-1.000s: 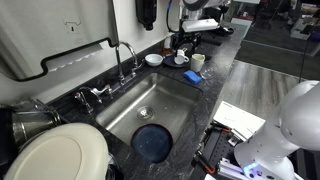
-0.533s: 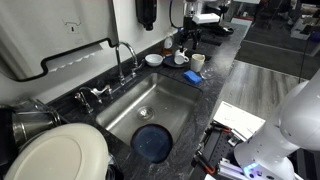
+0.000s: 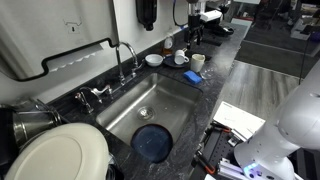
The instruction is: Put the mug in the sink
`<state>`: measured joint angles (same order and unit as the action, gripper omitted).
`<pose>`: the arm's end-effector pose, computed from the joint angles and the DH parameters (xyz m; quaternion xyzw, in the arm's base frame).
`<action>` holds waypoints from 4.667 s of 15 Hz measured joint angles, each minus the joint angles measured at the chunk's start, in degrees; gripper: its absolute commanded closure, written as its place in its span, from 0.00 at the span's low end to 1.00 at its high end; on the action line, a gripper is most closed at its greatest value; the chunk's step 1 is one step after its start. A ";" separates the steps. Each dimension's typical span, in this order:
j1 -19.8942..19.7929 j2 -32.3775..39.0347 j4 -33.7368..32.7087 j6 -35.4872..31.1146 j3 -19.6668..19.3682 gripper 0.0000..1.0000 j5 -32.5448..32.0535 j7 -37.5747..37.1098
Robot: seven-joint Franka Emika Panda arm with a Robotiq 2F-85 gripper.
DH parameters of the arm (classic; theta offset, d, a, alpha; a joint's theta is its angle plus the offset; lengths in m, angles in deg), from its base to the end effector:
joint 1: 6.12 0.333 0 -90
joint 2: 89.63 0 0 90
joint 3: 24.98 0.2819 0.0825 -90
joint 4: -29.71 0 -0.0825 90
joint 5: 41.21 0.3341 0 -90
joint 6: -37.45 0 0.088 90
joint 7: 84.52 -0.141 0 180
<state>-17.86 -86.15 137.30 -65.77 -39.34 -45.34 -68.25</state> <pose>0.4538 -0.2301 0.4159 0.9940 -0.0751 -0.0781 0.0147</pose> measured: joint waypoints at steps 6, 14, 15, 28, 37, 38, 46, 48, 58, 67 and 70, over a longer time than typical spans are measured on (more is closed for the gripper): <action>0.08 -0.04 0.00 -0.02 0.27 0.00 -0.01 -0.15; -0.62 -0.19 4.27 -18.03 -0.27 0.00 0.84 -0.13; -0.82 -0.12 5.08 -19.88 -0.38 0.00 0.09 -0.13; -2.92 4.77 8.09 -27.70 -3.85 0.00 -12.35 -7.54; -5.24 9.29 8.49 -28.05 -4.21 0.00 -7.82 -4.54; -5.32 9.34 8.73 -28.05 -3.97 0.00 -6.34 -2.87; -6.02 9.31 10.78 -33.23 -1.03 0.00 4.64 11.52; -6.17 9.31 10.95 -36.03 -0.60 0.00 6.35 13.20; -7.42 9.34 10.85 -40.97 -2.48 0.00 -0.44 11.36; -7.52 10.98 11.14 -40.81 -3.82 0.00 -4.23 7.10; -7.52 11.80 11.39 -40.78 -3.65 0.26 -4.21 7.09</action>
<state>-25.38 -74.35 148.69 -106.55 -42.99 -49.56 -61.16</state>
